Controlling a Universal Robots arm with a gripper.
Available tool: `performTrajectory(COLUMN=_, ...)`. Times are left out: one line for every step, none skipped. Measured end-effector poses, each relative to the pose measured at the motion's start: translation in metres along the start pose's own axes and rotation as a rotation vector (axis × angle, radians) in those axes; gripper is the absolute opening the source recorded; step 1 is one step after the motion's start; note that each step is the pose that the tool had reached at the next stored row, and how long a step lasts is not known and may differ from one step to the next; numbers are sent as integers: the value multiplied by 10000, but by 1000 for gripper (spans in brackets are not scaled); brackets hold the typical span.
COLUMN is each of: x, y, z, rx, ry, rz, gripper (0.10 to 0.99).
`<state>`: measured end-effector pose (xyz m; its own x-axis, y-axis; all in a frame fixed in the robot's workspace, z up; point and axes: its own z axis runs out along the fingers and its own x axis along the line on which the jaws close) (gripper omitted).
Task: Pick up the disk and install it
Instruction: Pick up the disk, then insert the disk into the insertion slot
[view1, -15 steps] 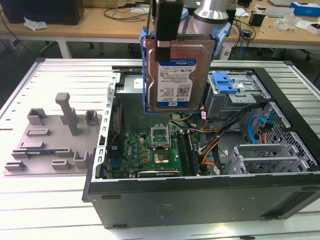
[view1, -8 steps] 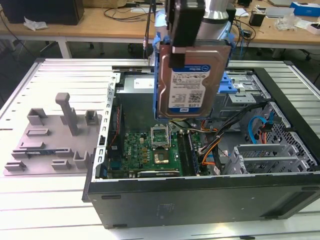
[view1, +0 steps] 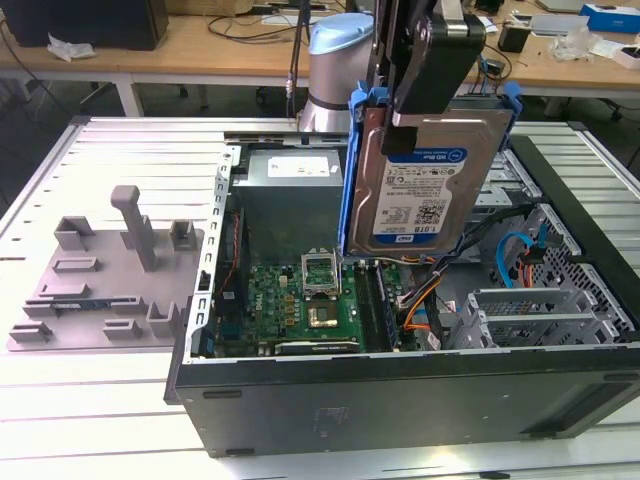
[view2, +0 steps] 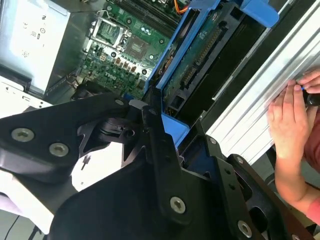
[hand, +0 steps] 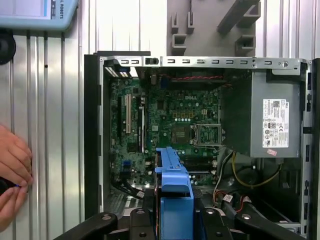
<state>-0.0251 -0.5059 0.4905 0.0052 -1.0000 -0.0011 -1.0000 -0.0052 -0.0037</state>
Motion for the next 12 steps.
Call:
performTrajectory(x=0, y=-1, z=0, rx=0, ry=-21, rz=-1, gripper=365)
performTrajectory(x=0, y=-1, z=0, rx=0, ry=-46, rz=-1, gripper=365)
performTrajectory(x=0, y=-1, z=0, rx=1, ry=-49, rz=-1, gripper=365)
performTrajectory(x=1, y=-1, z=0, rx=0, ry=-50, rz=-1, gripper=365)
performTrajectory(x=1, y=-1, z=0, rx=0, ry=-51, rz=-1, gripper=365)
performTrajectory(x=0, y=-1, z=0, rx=0, ry=-54, rz=-1, gripper=365)
performTrajectory(x=0, y=-1, z=0, rx=0, ry=-55, rz=-1, gripper=365)
performTrajectory(x=0, y=-1, z=0, rx=0, ry=-56, rz=-1, gripper=365)
performTrajectory(x=0, y=-1, z=0, rx=0, ry=-57, rz=-1, gripper=365)
performTrajectory(x=0, y=-1, z=0, rx=1, ry=-62, rz=-1, gripper=365)
performTrajectory(x=0, y=-1, z=0, rx=0, ry=-66, rz=-1, gripper=365)
performTrajectory(x=1, y=-2, z=0, rx=1, ry=-67, rz=-2, gripper=365)
